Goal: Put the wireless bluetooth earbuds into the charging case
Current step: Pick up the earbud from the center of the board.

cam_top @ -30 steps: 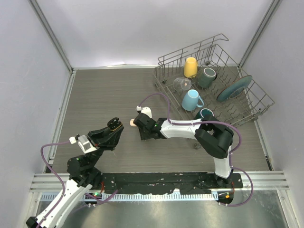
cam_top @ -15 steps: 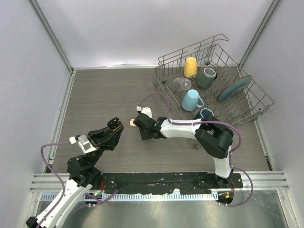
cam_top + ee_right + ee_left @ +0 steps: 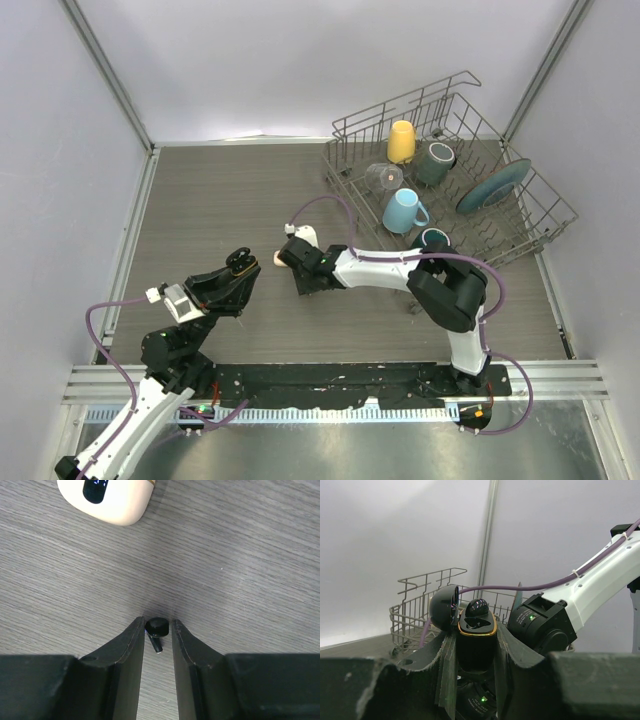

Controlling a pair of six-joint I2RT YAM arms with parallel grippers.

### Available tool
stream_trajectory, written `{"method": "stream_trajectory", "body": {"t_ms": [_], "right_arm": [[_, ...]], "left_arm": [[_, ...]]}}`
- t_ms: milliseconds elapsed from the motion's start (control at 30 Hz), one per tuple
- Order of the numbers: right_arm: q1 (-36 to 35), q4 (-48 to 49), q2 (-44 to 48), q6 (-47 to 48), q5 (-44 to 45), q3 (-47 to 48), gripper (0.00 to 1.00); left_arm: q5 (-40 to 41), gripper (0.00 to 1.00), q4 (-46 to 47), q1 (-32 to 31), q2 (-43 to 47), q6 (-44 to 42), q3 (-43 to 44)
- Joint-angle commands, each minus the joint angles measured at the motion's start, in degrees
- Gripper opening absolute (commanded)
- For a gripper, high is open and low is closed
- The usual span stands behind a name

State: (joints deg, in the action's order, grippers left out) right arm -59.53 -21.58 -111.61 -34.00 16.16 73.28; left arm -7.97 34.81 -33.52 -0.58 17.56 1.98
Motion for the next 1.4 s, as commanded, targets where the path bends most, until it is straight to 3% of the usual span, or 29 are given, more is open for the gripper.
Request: {"method": "stream_trajectory", "body": {"t_ms": [0,367,1367], "right_arm": [[-0.4,-1.4,-2.3,1.8,-0.8,1.4,0.34],[-0.4,-1.9,-2.8,4.0,-1.1,1.8,0.39],[0.0,-3.6,-4.8,7.5,-1.6,3.7,0.34]], "left_arm": [[0.8,0.0,0.4,0.1,3.0,-0.3,-2.2],[0.8,0.0,0.3,0.1,3.0,-0.2,-2.1],[0.9,0.0,-0.2,0.1,3.0,-0.2,-0.8]]}}
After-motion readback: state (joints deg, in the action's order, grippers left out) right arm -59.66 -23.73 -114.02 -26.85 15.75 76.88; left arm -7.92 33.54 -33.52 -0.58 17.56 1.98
